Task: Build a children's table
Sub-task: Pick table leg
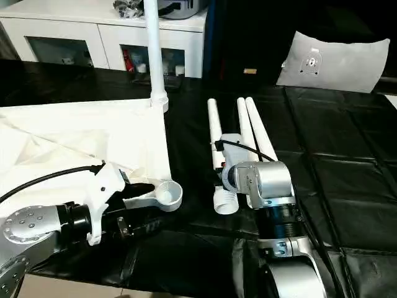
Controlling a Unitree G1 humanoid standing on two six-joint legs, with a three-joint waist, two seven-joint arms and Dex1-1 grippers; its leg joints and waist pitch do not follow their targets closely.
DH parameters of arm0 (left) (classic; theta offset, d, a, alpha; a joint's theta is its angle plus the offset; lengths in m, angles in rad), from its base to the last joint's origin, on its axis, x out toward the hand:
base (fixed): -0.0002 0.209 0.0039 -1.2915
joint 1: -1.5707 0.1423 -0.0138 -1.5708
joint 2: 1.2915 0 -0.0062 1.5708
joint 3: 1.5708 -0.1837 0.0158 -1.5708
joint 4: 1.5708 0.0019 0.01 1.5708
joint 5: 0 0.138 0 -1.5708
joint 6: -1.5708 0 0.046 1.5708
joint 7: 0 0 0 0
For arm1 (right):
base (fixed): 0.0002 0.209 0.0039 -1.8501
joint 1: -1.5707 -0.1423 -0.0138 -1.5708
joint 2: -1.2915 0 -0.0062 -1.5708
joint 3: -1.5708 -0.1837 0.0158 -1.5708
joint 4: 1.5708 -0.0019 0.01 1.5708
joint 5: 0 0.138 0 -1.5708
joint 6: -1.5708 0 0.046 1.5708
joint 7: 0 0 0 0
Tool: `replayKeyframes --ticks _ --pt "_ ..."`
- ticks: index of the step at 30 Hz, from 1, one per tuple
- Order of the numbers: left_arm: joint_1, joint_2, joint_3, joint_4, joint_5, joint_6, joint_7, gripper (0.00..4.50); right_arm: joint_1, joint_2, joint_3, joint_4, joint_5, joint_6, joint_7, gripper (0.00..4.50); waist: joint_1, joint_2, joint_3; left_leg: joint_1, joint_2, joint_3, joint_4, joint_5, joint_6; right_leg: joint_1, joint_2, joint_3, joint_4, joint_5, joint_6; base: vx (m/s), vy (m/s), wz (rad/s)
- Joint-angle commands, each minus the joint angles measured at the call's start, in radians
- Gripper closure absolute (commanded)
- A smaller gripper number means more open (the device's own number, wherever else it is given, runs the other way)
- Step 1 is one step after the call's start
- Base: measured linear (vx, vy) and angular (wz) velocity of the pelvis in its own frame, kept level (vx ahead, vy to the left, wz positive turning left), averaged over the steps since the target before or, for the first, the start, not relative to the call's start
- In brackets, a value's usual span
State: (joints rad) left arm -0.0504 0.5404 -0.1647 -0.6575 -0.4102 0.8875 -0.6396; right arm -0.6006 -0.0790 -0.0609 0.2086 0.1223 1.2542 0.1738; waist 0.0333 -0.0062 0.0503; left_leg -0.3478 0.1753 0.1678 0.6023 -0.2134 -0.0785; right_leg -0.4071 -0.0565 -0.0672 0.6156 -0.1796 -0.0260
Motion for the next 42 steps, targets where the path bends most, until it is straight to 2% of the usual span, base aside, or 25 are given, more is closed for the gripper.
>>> replayKeyframes --ticks 1,3,4,6,7,8,9,10,12,13,15,17,21,23,27,29,31,32,33,34,36,37,38,40,42 --pt "-0.011 0.01 -0.009 -0.003 0.024 -0.01 0.017 0.0 0.002 0.012 -0.031 0.011 0.017 -0.008 -0.019 1.81 0.001 0.011 -0.057 -0.003 0.033 -0.01 -0.066 -0.107 -0.044 0.054 -0.062 0.055 -0.072 -0.252 -0.109 0.0 0.0 0.0" --pt "-0.011 0.009 -0.008 -0.001 0.03 -0.013 0.023 0.0 0.003 0.017 -0.037 0.007 0.018 -0.01 -0.021 2.01 0.001 0.012 -0.058 -0.003 0.034 -0.011 -0.066 -0.104 -0.044 0.056 -0.062 0.054 -0.071 -0.244 -0.112 0.0 0.0 0.0" --pt "-0.012 0.001 -0.003 0.006 0.038 -0.024 0.036 0.0 0.006 0.028 -0.055 -0.001 0.023 -0.019 -0.027 2.07 0.0 0.017 -0.058 -0.002 0.033 -0.012 -0.066 -0.113 -0.048 0.055 -0.062 0.054 -0.071 -0.246 -0.115 0.0 0.0 0.0" --pt "-0.018 -0.012 0.006 0.015 0.053 -0.04 0.062 0.0 0.016 0.044 -0.087 -0.028 0.043 -0.035 -0.026 2.13 0.0 0.017 -0.058 -0.002 0.034 -0.012 -0.066 -0.117 -0.048 0.055 -0.062 0.054 -0.073 -0.243 -0.116 0.0 0.0 0.0" --pt "-0.022 -0.018 0.009 0.02 0.056 -0.046 0.07 0.0 0.019 0.05 -0.1 -0.037 0.051 -0.043 -0.025 2.33 0.001 0.019 -0.059 -0.001 0.034 -0.013 -0.066 -0.119 -0.048 0.057 -0.062 0.053 -0.072 -0.236 -0.117 0.0 0.0 0.0" --pt "-0.032 -0.03 0.018 0.032 0.061 -0.046 0.088 0.0 0.029 0.058 -0.115 -0.054 0.065 -0.08 -0.019 2.33 0.001 0.022 -0.059 -0.001 0.034 -0.012 -0.066 -0.121 -0.047 0.057 -0.062 0.053 -0.072 -0.233 -0.118 0.0 0.0 0.0" --pt "-0.04 -0.037 0.024 0.043 0.064 -0.046 0.1 0.0 0.035 0.064 -0.125 -0.063 0.073 -0.108 -0.015 2.4 0.0 0.02 -0.059 0.0 0.033 -0.011 -0.065 -0.125 -0.046 0.055 -0.061 0.054 -0.074 -0.237 -0.116 0.0 0.0 0.0" --pt "-0.051 -0.047 0.032 0.054 0.064 -0.053 0.109 0.0 0.048 0.063 -0.127 -0.079 0.083 -0.152 0.001 2.46 0.002 0.025 -0.059 0.001 0.033 -0.011 -0.065 -0.128 -0.046 0.055 -0.061 0.053 -0.075 -0.24 -0.116 0.0 0.0 0.0" --pt "-0.064 -0.063 0.047 0.07 0.064 -0.064 0.121 0.0 0.064 0.064 -0.137 -0.099 0.099 -0.2 0.02 2.54 0.002 0.022 -0.06 -0.002 0.034 -0.013 -0.066 -0.123 -0.041 0.059 -0.062 0.052 -0.073 -0.232 -0.116 0.0 0.0 0.0" --pt "-0.078 -0.084 0.065 0.094 0.063 -0.088 0.133 0.0 0.073 0.084 -0.193 -0.123 0.149 -0.236 0.044 2.62 0.002 0.021 -0.06 -0.002 0.032 -0.01 -0.064 -0.122 -0.028 0.057 -0.062 0.054 -0.078 -0.233 -0.114 0.0 0.0 0.0" --pt "-0.1 -0.107 0.084 0.12 0.066 -0.095 0.158 0.0 0.077 0.091 -0.245 -0.144 0.193 -0.231 0.071 2.64 0.002 0.021 -0.062 -0.002 0.033 -0.013 -0.064 -0.11 -0.023 0.061 -0.062 0.052 -0.074 -0.224 -0.12 0.0 0.0 0.0" --pt "-0.1 -0.107 0.084 0.12 0.066 -0.095 0.158 0.0 0.077 0.091 -0.245 -0.144 0.193 -0.231 0.071 2.65 0.001 0.021 -0.062 -0.003 0.034 -0.013 -0.064 -0.104 -0.02 0.06 -0.061 0.052 -0.073 -0.215 -0.123 0.0 0.0 0.0" --pt "-0.114 -0.103 0.07 0.132 0.07 -0.099 0.153 0.0 0.122 0.062 -0.225 -0.198 0.248 -0.264 0.151 2.66 0.004 0.017 -0.062 -0.005 0.033 -0.012 -0.063 -0.092 -0.007 0.062 -0.063 0.052 -0.074 -0.218 -0.128 0.0 0.0 0.0" --pt "-0.115 -0.118 0.078 0.126 0.055 -0.1 0.155 0.0 0.121 0.07 -0.239 -0.217 0.286 -0.28 0.178 2.66 0.003 0.016 -0.062 -0.007 0.034 -0.012 -0.062 -0.09 0.002 0.062 -0.065 0.051 -0.075 -0.227 -0.134 0.0 0.0 0.0" --pt "-0.156 -0.199 0.138 0.144 -0.02 -0.088 0.177 0.0 0.129 0.077 -0.281 -0.276 0.359 -0.333 0.248 2.66 0.004 0.016 -0.059 -0.005 0.033 -0.009 -0.062 -0.111 0.008 0.059 -0.065 0.051 -0.083 -0.281 -0.131 0.0 0.0 0.0" --pt "-0.198 -0.246 0.174 0.169 -0.057 -0.081 0.2 0.0 0.141 0.09 -0.311 -0.312 0.419 -0.331 0.287 2.66 0.01 0.016 -0.059 -0.001 0.032 -0.008 -0.061 -0.121 0.014 0.055 -0.062 0.051 -0.087 -0.295 -0.124 0.0 0.0 0.0" --pt "-0.24 -0.3 0.216 0.19 -0.115 -0.07 0.221 0.0 0.159 0.099 -0.334 -0.35 0.484 -0.331 0.329 2.66 0.011 0.015 -0.059 -0.006 0.033 -0.011 -0.062 -0.115 0.019 0.06 -0.064 0.049 -0.087 -0.291 -0.12 0.0 0.0 0.0" --pt "-0.259 -0.325 0.234 0.198 -0.147 -0.067 0.227 0.0 0.17 0.102 -0.344 -0.365 0.516 -0.329 0.346 2.66 0.014 0.015 -0.06 -0.003 0.035 -0.011 -0.062 -0.113 0.021 0.058 -0.064 0.048 -0.088 -0.291 -0.117 0.0 0.0 0.0" --pt "-0.28 -0.353 0.257 0.206 -0.189 -0.061 0.236 0.0 0.182 0.102 -0.347 -0.379 0.54 -0.33 0.364 2.66 0.015 0.018 -0.06 -0.007 0.032 -0.012 -0.062 -0.107 0.023 0.062 -0.065 0.047 -0.089 -0.29 -0.117 0.0 0.0 0.0" --pt "-0.298 -0.38 0.279 0.212 -0.23 -0.051 0.247 0.0 0.192 0.102 -0.35 -0.389 0.565 -0.329 0.375 2.66 0.019 0.018 -0.062 -0.004 0.032 -0.01 -0.059 -0.104 0.023 0.059 -0.065 0.048 -0.09 -0.288 -0.119 0.0 0.0 0.0" --pt "-0.308 -0.397 0.293 0.214 -0.255 -0.043 0.255 0.0 0.2 0.102 -0.351 -0.395 0.58 -0.329 0.381 2.66 0.02 0.015 -0.063 -0.01 0.033 -0.012 -0.06 -0.086 0.026 0.063 -0.064 0.046 -0.089 -0.272 -0.123 0.0 0.0 0.0" --pt "-0.344 -0.45 0.331 0.226 -0.341 -0.026 0.287 0.0 0.219 0.103 -0.344 -0.419 0.609 -0.327 0.401 2.66 0.019 0.013 -0.063 -0.012 0.031 -0.011 -0.059 -0.082 0.027 0.064 -0.064 0.045 -0.089 -0.271 -0.123 0.0 0.0 0.0" --pt "-0.358 -0.473 0.346 0.233 -0.377 -0.019 0.303 0.0 0.228 0.104 -0.34 -0.431 0.623 -0.325 0.412 2.66 0.023 0.012 -0.064 -0.012 0.03 -0.011 -0.057 -0.081 0.026 0.064 -0.065 0.044 -0.091 -0.274 -0.127 0.0 0.0 0.0" --pt "-0.399 -0.533 0.366 0.262 -0.44 0.001 0.344 0.0 0.253 0.115 -0.321 -0.474 0.663 -0.314 0.44 2.66 0.026 0.016 -0.063 -0.013 0.029 -0.01 -0.056 -0.086 0.033 0.064 -0.065 0.043 -0.095 -0.292 -0.122 0.0 0.0 0.0" --pt "-0.415 -0.559 0.369 0.276 -0.456 0.006 0.359 0.0 0.265 0.116 -0.309 -0.492 0.678 -0.31 0.452 2.66 0.028 0.012 -0.061 -0.014 0.029 -0.013 -0.06 -0.091 0.041 0.065 -0.063 0.04 -0.101 -0.334 -0.094 0.0 0.0 0.0"
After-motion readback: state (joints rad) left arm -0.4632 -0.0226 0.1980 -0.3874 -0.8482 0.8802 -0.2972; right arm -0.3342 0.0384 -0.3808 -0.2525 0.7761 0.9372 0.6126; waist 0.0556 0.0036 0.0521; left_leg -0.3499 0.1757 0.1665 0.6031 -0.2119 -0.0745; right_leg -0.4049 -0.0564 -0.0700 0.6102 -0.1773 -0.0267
